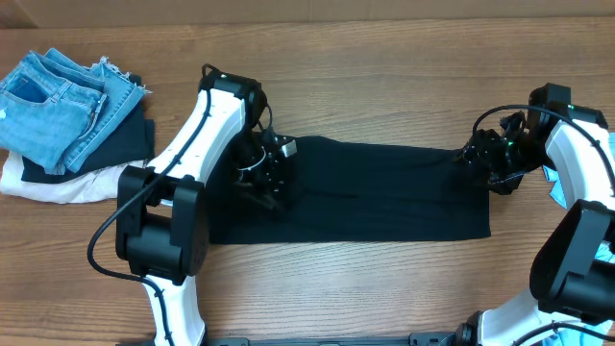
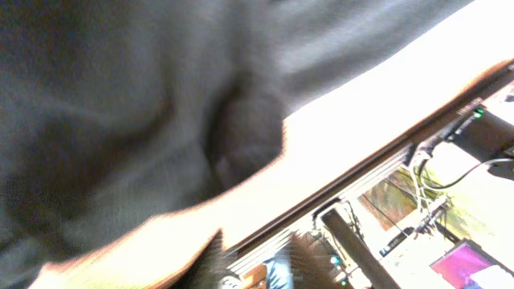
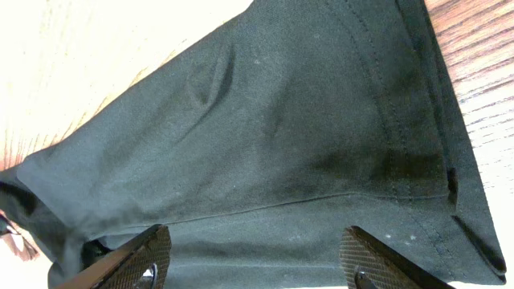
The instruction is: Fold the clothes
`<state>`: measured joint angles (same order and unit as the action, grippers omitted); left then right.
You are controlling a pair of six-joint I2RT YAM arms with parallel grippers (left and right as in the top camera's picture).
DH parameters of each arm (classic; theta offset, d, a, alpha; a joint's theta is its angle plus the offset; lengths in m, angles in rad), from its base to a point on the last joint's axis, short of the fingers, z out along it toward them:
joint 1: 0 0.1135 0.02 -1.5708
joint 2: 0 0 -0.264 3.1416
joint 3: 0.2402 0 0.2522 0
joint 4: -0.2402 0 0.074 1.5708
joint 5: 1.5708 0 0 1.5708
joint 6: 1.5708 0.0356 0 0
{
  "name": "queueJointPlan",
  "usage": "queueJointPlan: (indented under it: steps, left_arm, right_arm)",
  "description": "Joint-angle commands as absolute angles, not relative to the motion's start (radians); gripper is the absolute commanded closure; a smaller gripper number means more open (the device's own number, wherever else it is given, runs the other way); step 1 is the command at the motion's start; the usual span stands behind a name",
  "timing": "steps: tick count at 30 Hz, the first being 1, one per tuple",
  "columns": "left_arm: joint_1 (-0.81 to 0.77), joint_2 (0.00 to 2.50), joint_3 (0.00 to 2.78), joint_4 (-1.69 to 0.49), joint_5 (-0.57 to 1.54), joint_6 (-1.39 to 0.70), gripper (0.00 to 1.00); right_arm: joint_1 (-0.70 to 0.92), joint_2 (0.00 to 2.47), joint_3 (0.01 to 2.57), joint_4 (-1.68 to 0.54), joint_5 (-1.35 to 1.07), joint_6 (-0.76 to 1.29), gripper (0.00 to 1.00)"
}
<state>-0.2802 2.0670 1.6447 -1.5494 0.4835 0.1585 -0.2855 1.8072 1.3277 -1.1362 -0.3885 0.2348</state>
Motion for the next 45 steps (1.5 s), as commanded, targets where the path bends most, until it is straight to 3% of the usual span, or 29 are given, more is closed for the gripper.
queueJointPlan:
  steps: [1, 3, 5, 6, 8, 13, 18, 20, 21, 22, 23, 33, 35, 39, 41, 42, 44, 45]
  left_arm:
    - [-0.314, 2.066, 1.666, -1.544, 0.488, 0.155, 0.57]
    - [-0.309, 2.066, 1.666, -1.557, 0.411, 0.114, 0.61]
    - [-0.273, 2.066, 1.67, -1.566, 0.322, 0.055, 0.77]
    - [-0.231, 2.066, 1.68, -1.555, 0.29, 0.017, 0.79]
    - [-0.081, 2.066, 1.681, -1.38, 0.17, -0.113, 0.66]
    - [-0.02, 2.069, 1.644, -1.102, 0.181, -0.109, 0.45]
    - [-0.043, 2.105, 1.597, -1.005, 0.184, -0.11, 0.39]
    - [-0.046, 2.146, 1.574, -0.989, 0.194, -0.113, 0.47]
    - [-0.046, 2.161, 1.574, -0.988, 0.215, -0.112, 0.61]
    - [-0.046, 2.169, 1.574, -0.987, 0.231, -0.112, 0.92]
    - [-0.046, 2.163, 1.576, -0.986, 0.241, -0.113, 0.96]
    - [0.007, 2.088, 1.586, -1.104, 0.074, -0.11, 0.94]
    - [0.009, 2.088, 1.586, -1.107, 0.075, -0.109, 0.93]
    - [0.008, 2.088, 1.586, -1.097, 0.075, -0.109, 0.9]
    - [0.007, 2.088, 1.586, -1.096, 0.078, -0.11, 0.88]
    - [0.007, 2.088, 1.586, -1.097, 0.078, -0.11, 0.88]
    - [0.007, 2.088, 1.586, -1.099, 0.078, -0.11, 0.88]
    - [0.007, 2.088, 1.586, -1.099, 0.078, -0.11, 0.88]
  right_arm:
    - [-0.281, 1.784, 1.349, -1.132, -0.395, 0.228, 0.28]
    - [-0.281, 1.784, 1.349, -1.132, -0.395, 0.228, 0.28]
    - [-0.281, 1.784, 1.349, -1.132, -0.395, 0.228, 0.29]
    - [-0.281, 1.784, 1.349, -1.133, -0.395, 0.228, 0.29]
    - [-0.281, 1.784, 1.349, -1.135, -0.395, 0.228, 0.28]
    - [-0.281, 1.784, 1.349, -1.13, -0.395, 0.228, 0.28]
    - [-0.281, 1.784, 1.349, -1.124, -0.395, 0.228, 0.28]
    - [-0.281, 1.784, 1.349, -1.124, -0.395, 0.228, 0.28]
    - [-0.281, 1.784, 1.349, -1.124, -0.395, 0.228, 0.28]
    - [-0.281, 1.784, 1.349, -1.124, -0.395, 0.228, 0.28]
    - [-0.281, 1.784, 1.349, -1.124, -0.395, 0.228, 0.28]
    - [-0.281, 1.784, 1.348, -1.12, -0.393, 0.228, 0.29]
    - [-0.281, 1.784, 1.345, -1.087, -0.375, 0.236, 0.47]
    - [-0.281, 1.785, 1.257, -0.941, -0.327, 0.291, 0.47]
    - [-0.281, 1.796, 1.201, -0.858, -0.213, 0.376, 0.68]
    - [-0.281, 1.801, 1.183, -0.839, -0.213, 0.395, 0.7]
    - [-0.281, 1.818, 1.149, -0.796, -0.173, 0.398, 0.48]
    - [-0.281, 1.826, 1.134, -0.778, -0.131, 0.416, 0.46]
